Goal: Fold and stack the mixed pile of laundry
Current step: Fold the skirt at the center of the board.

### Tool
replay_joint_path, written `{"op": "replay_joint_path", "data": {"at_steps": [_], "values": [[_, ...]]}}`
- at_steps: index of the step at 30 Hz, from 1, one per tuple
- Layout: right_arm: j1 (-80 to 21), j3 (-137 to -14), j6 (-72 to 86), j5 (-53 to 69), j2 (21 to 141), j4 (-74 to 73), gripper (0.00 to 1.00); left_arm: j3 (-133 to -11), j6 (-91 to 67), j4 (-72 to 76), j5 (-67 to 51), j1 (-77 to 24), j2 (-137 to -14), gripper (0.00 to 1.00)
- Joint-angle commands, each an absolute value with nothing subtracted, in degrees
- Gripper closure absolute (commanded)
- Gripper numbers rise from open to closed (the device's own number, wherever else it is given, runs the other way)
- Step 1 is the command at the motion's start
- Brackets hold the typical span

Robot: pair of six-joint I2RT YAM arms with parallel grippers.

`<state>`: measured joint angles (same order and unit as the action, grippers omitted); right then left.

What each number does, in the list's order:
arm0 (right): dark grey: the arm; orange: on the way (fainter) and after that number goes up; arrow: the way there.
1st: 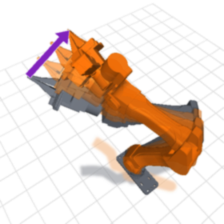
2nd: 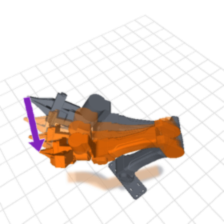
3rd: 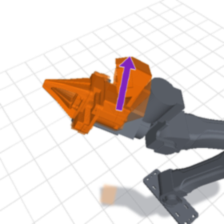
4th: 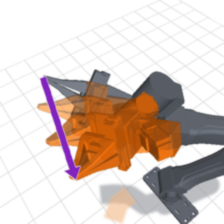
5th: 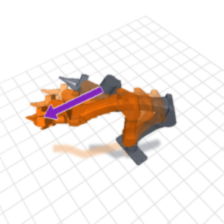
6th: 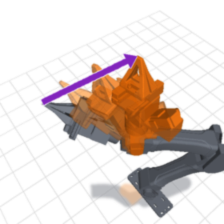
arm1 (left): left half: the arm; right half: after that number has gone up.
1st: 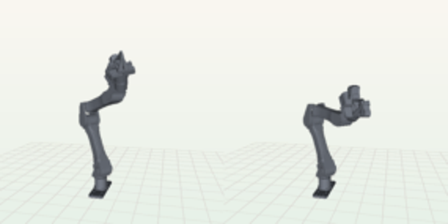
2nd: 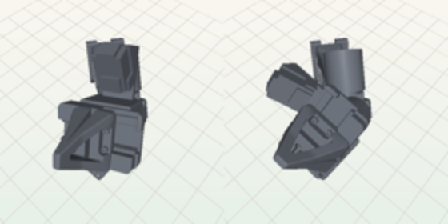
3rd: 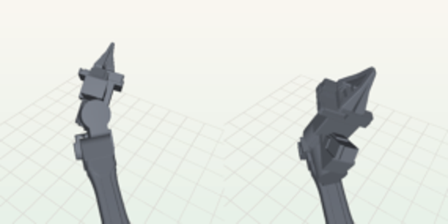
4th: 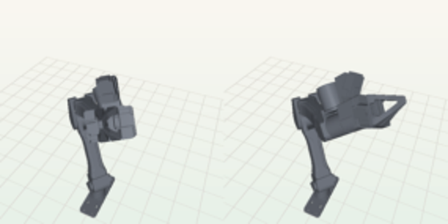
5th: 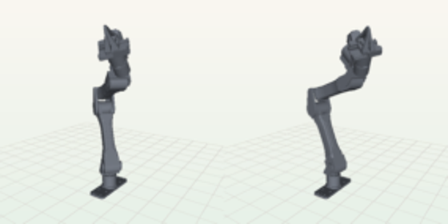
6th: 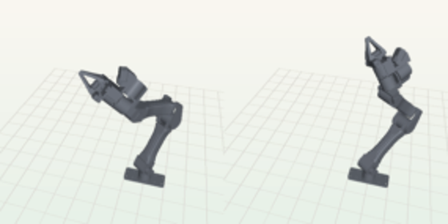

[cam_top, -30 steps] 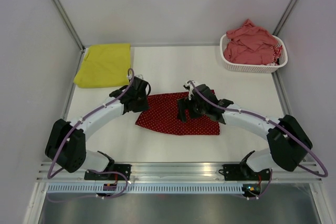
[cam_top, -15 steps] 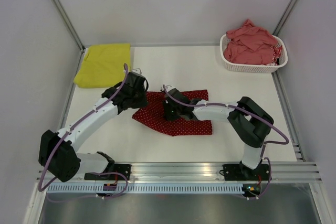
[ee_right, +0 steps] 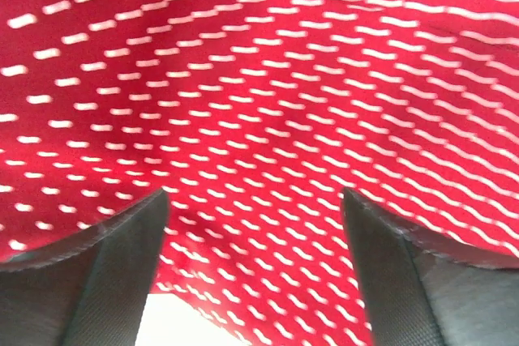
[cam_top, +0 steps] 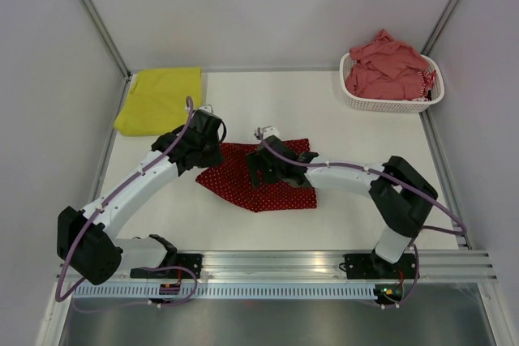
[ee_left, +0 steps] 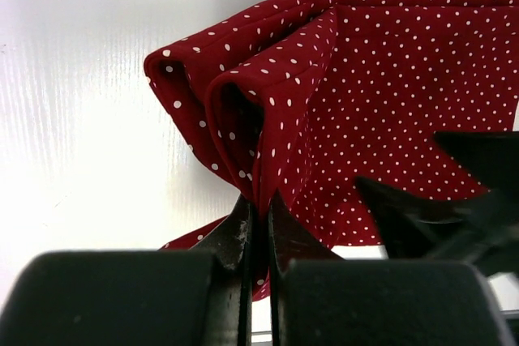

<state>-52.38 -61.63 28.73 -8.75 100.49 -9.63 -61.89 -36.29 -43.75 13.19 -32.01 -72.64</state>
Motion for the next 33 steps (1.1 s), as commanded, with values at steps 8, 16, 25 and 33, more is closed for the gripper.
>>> {"op": "replay_joint_path", "data": {"at_steps": [8,16,25,33], "values": [[-38.0,-46.6,28.0,-14.5,84.6,-16.3,0.03,-65.5,-38.2,-44.0,13.4,-32.5,-72.6,0.98],[-33.8,-42.9,28.0,-8.6,84.9,-11.9,0.39,-66.2,-38.8,-44.0,14.3,-33.5,-73.0,0.98],[-33.4,-40.0,29.5,-5.4,87.8,-8.9,0.67,-68.2,-40.1,-44.1,13.4,-35.4,-75.1,0.98],[-33.3,-37.4,30.1,-2.6,88.2,-6.1,0.80,-74.2,-43.6,-43.5,13.5,-41.1,-81.2,0.98]]}}
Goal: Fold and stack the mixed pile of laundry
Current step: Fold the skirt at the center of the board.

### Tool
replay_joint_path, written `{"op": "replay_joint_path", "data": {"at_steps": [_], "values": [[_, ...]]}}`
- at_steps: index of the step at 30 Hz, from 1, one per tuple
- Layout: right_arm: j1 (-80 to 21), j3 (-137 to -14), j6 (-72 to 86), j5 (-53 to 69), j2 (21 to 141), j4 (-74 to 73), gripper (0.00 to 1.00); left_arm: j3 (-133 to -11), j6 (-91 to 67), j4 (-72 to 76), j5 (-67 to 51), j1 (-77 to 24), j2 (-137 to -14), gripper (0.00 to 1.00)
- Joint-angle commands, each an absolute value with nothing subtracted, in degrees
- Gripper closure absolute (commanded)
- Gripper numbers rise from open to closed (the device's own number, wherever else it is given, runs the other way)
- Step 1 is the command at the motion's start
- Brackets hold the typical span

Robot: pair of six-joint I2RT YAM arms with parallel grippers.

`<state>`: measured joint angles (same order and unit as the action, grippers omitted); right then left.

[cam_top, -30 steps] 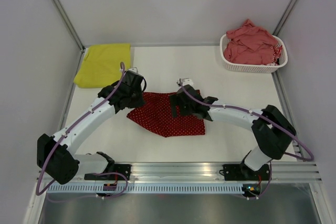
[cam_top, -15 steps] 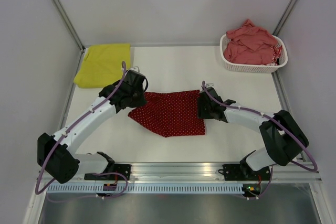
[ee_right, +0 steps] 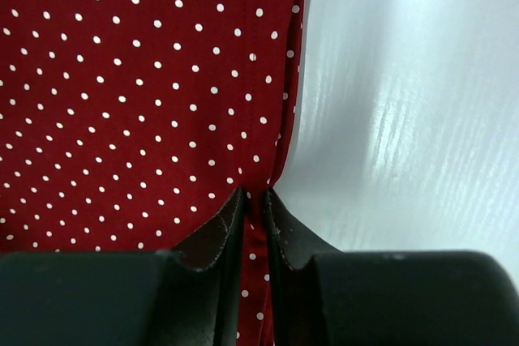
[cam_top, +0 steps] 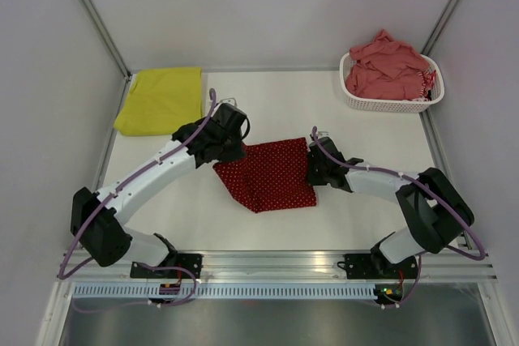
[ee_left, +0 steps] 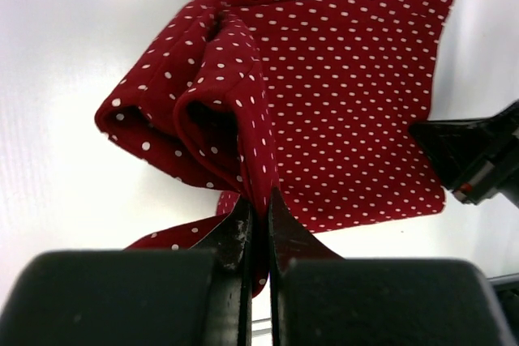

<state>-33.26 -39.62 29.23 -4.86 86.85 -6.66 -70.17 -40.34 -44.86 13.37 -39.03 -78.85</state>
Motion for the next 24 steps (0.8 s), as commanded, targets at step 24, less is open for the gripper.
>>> {"op": "replay_joint_path", "data": {"at_steps": [24], "values": [[-30.2,-34.7,29.5,-1.7,83.5,-6.3,0.82,-97.6,-51.8,-42.5,15.8,-53.9,-109.2,0.98]]}}
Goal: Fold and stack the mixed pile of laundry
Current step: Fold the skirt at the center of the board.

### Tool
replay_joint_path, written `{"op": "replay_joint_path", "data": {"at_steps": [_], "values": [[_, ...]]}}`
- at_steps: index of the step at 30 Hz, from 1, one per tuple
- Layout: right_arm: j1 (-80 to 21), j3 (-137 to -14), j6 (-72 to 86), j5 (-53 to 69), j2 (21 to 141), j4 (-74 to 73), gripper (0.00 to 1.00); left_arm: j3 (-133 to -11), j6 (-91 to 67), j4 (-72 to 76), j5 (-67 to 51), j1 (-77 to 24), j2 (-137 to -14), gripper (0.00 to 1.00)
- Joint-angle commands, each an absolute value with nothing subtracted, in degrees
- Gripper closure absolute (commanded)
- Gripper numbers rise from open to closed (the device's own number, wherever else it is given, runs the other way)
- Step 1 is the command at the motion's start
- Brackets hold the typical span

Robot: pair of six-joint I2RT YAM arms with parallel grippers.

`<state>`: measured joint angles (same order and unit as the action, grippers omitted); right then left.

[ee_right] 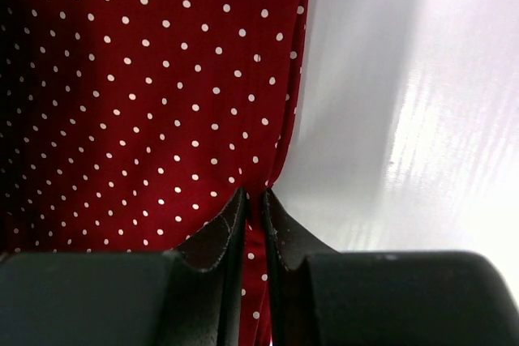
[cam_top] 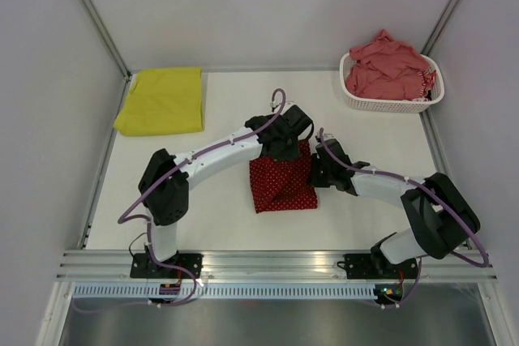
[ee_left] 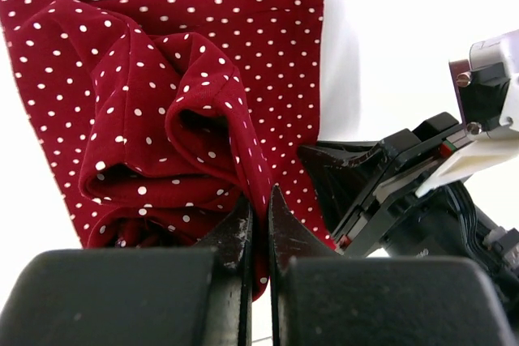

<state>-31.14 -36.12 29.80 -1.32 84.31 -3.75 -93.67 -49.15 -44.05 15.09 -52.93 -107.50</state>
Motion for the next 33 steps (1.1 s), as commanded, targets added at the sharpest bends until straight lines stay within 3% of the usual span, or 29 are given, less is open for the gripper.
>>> {"op": "replay_joint_path", "data": {"at_steps": [1,18,20,22,28,29,33], "values": [[-30.0,-34.5,29.5,-1.6,83.3,-6.2,0.82,-98.0,-51.7,-42.5,15.8,-54.1,-109.7,0.98],[-28.1,-34.2,29.2,-1.8,77.9,-8.0,0.82,-104.5,-51.7,-42.6,8.1,-54.6,-121.7,0.96],[-28.0,-34.4,29.1,-2.3,77.1,-8.9,0.82,-104.6,-51.6,-42.9,7.3,-54.6,-122.0,0.87],[-28.0,-34.5,29.3,-3.1,75.9,-9.6,0.80,-104.4,-51.2,-42.9,6.4,-54.7,-121.7,0.60],[-27.9,-34.6,30.0,-10.9,68.4,-17.1,0.79,-106.6,-46.2,-42.9,4.6,-56.3,-116.5,0.17],[-27.9,-34.6,30.1,-11.9,67.1,-19.8,0.78,-107.0,-45.4,-42.9,4.0,-56.7,-114.7,0.01],[-27.8,-34.4,30.8,-14.0,57.6,-25.2,0.67,-107.1,-41.7,-42.2,3.1,-57.0,-109.4,0.00]]}}
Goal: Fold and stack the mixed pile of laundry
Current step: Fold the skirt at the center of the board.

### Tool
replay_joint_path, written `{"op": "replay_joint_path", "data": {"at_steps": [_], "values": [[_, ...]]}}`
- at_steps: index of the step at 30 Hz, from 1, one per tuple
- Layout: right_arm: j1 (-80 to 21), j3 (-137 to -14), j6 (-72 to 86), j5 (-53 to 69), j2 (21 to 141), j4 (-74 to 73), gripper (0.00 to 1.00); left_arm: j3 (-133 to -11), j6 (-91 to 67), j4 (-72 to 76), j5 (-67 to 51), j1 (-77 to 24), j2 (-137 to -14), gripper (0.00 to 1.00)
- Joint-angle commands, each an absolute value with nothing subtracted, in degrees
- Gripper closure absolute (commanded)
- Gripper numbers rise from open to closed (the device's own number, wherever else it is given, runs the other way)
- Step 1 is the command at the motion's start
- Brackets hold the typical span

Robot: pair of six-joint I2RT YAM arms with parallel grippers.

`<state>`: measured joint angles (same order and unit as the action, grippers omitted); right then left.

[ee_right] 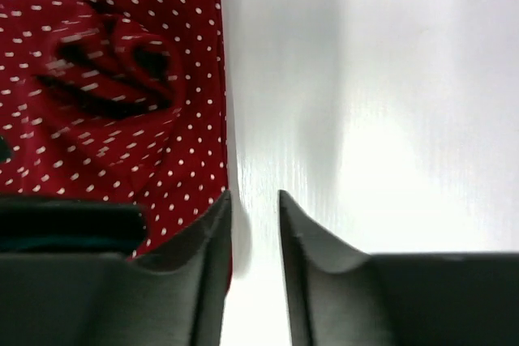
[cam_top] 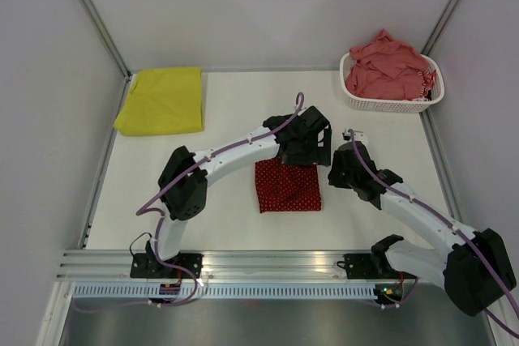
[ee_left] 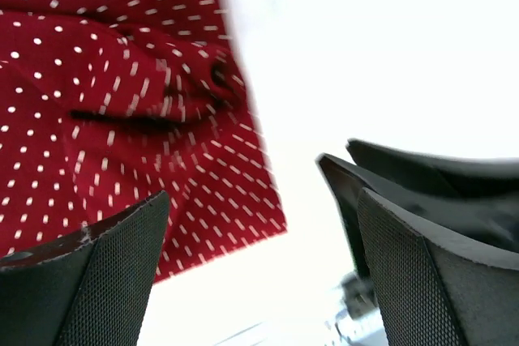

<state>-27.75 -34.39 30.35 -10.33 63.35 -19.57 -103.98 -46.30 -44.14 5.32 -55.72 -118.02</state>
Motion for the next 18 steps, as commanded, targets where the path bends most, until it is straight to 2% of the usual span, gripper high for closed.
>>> {"op": "replay_joint_path", "data": {"at_steps": [1,3,4,7,10,12,14,16,18], "values": [[-27.8,-34.2,30.2,-13.4,56.0,-26.4,0.63,-106.6,-41.3,-42.2,3.5,-57.0,-108.4,0.00],[-27.8,-34.2,28.7,-9.2,51.7,-26.5,0.32,-104.1,-40.4,-42.4,6.9,-56.9,-104.4,0.00],[-27.8,-34.4,27.4,-7.6,50.5,-26.3,0.02,-102.7,-40.4,-42.4,8.6,-56.6,-102.8,0.00],[-27.9,-35.3,25.5,-1.2,48.4,-23.8,0.02,-95.7,-41.7,-42.9,14.8,-54.5,-96.3,0.01],[-28.4,-37.9,25.2,-0.5,50.7,-22.0,0.02,-86.9,-44.8,-43.4,16.6,-49.6,-88.9,0.00],[-29.7,-39.9,25.1,-3.6,55.5,-21.2,0.02,-79.4,-47.3,-43.5,17.6,-46.7,-83.4,0.00],[-34.8,-44.9,24.6,-12.4,60.3,-21.9,0.02,-72.5,-49.0,-43.9,17.1,-41.9,-79.8,0.00],[-42.1,-52.1,24.3,-19.6,69.1,-24.9,0.02,-68.2,-49.9,-44.2,16.4,-37.4,-75.6,0.00],[-45.3,-56.8,25.2,-26.6,78.3,-28.0,0.02,-63.2,-50.8,-44.3,15.7,-35.1,-73.3,0.00]]}}
